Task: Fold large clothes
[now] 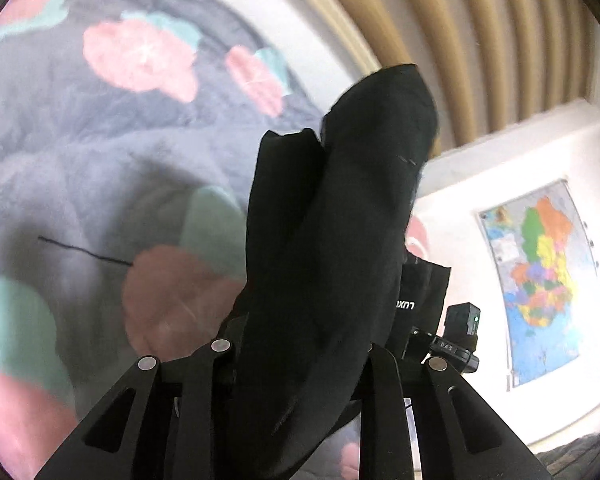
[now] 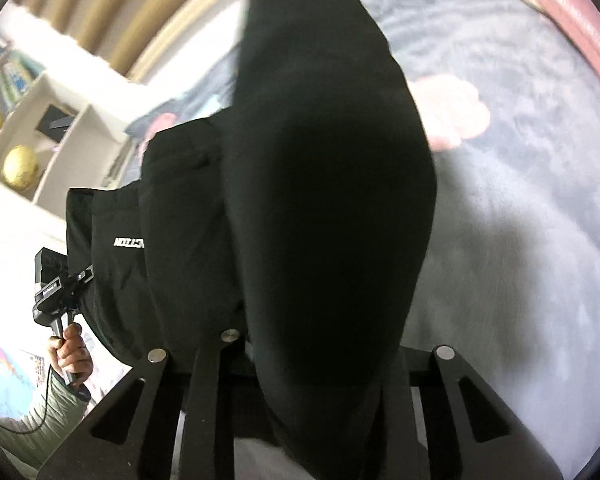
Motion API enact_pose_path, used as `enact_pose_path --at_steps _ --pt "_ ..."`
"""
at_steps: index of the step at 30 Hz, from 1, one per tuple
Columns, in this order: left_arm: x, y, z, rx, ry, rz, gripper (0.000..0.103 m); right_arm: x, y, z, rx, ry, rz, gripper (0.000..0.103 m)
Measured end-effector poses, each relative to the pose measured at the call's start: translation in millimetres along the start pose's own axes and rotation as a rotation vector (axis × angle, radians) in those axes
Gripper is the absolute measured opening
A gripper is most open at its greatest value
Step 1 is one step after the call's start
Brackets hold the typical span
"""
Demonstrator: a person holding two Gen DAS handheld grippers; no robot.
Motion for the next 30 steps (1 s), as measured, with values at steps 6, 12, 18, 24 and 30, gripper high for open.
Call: enact_pose_path --at_steps 6,12,18,24,30 --pt "-31 65 -45 -0.032 -0.059 -0.022 0.025 55 57 -28 -0.025 0.055 -0.005 0.028" --pt "-27 93 -87 -0.008 -0.047 0.006 0.025 78 83 -56 0.041 0.064 -0.009 0.028" --pt "5 93 -126 0.066 0.013 0.066 0.025 86 60 -94 0.157 0.029 -0.030 0.028" --pt "82 61 -145 0.129 0.176 0.189 0.026 61 1 -125 0.289 -0.052 -0.106 0.030" --pt "176 56 -126 0.043 0.441 0.227 0.041 7 -28 -125 0.264 -0.247 -0.155 0.047"
Point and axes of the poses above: each gripper's, at about its wrist camera, not at the fingertips, and y roughly against the way its jaws point, x to its left, z to its top, the point moved 3 cm from there along -y, roughly the way its jaws point, and after that the axes turned 10 degrees about y, right-handed, at the moved point
